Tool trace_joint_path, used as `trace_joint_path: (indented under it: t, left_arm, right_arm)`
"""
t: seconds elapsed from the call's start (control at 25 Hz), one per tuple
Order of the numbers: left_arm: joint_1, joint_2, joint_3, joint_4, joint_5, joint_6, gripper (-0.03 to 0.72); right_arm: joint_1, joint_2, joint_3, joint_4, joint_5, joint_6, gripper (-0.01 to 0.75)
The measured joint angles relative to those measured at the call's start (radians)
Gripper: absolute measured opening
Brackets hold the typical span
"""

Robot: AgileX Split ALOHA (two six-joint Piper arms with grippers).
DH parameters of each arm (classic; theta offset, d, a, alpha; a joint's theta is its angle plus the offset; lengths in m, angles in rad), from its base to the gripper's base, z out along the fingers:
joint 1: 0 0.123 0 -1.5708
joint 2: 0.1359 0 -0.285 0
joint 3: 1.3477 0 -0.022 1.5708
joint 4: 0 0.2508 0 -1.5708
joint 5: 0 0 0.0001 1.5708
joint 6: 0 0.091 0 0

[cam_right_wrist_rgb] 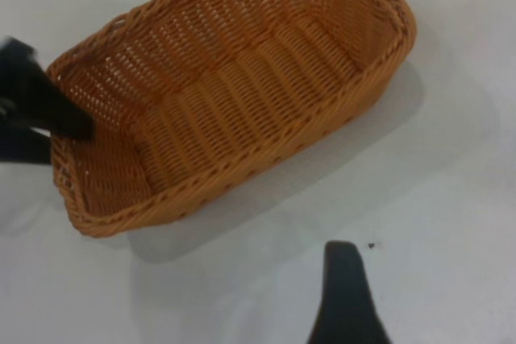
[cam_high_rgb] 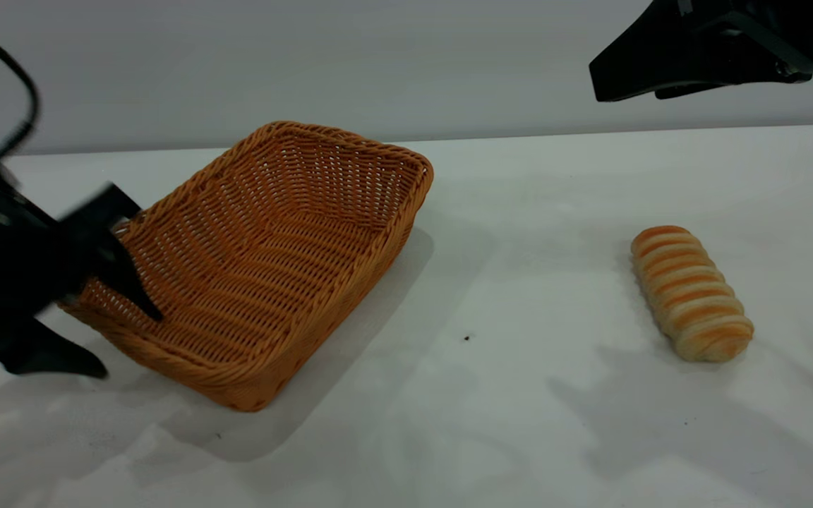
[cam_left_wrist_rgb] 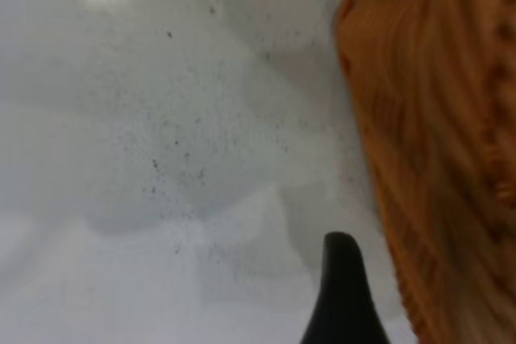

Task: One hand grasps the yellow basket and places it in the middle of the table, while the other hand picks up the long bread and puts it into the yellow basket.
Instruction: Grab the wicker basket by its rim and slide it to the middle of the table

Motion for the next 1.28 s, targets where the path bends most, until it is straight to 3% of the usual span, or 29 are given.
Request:
trace_joint_path:
  t: [0.12, 0.24, 0.44, 0.64, 0.76, 0.92, 1.16, 1.28]
  left_arm:
    - [-0.034, 0.073, -0.034, -0.035, -0.039, 0.0, 0.564]
    - [-0.04, 0.128, -0.066, -0.071, -0.055, 0.0, 0.481]
    - [-0.04, 0.144, -0.08, -0.108, -0.075, -0.019, 0.116]
    - [-0.04, 0.141, -0.105, -0.076, -0.03, 0.036, 0.106]
    - [-0.025, 0.141, -0.185, -0.02, 0.074, 0.135, 0.106]
    - [-0.014, 0.163, -0.368, 0.149, 0.264, 0.193, 0.106]
    - [-0.014, 0.332, -0.717, 0.521, 0.555, 0.066, 0.106]
    - [-0.015, 0.43, -0.856, 0.567, 0.628, 0.048, 0.106]
  right_arm:
    - [0.0, 0.0, 0.0, 0.001, 0.0, 0.0, 0.579]
    - [0.0, 0.0, 0.0, 0.001, -0.001, 0.0, 0.579]
    - [0.0, 0.0, 0.0, 0.001, -0.001, 0.0, 0.579]
    - [0.0, 0.0, 0.0, -0.02, -0.019, 0.005, 0.579]
    - [0.0, 0.0, 0.0, -0.065, -0.061, 0.041, 0.579]
    - [-0.029, 0.012, 0.0, -0.122, -0.117, 0.084, 0.579]
    - [-0.118, 0.105, -0.009, -0.136, -0.153, 0.091, 0.579]
    - [-0.124, 0.184, -0.044, -0.138, -0.174, 0.082, 0.579]
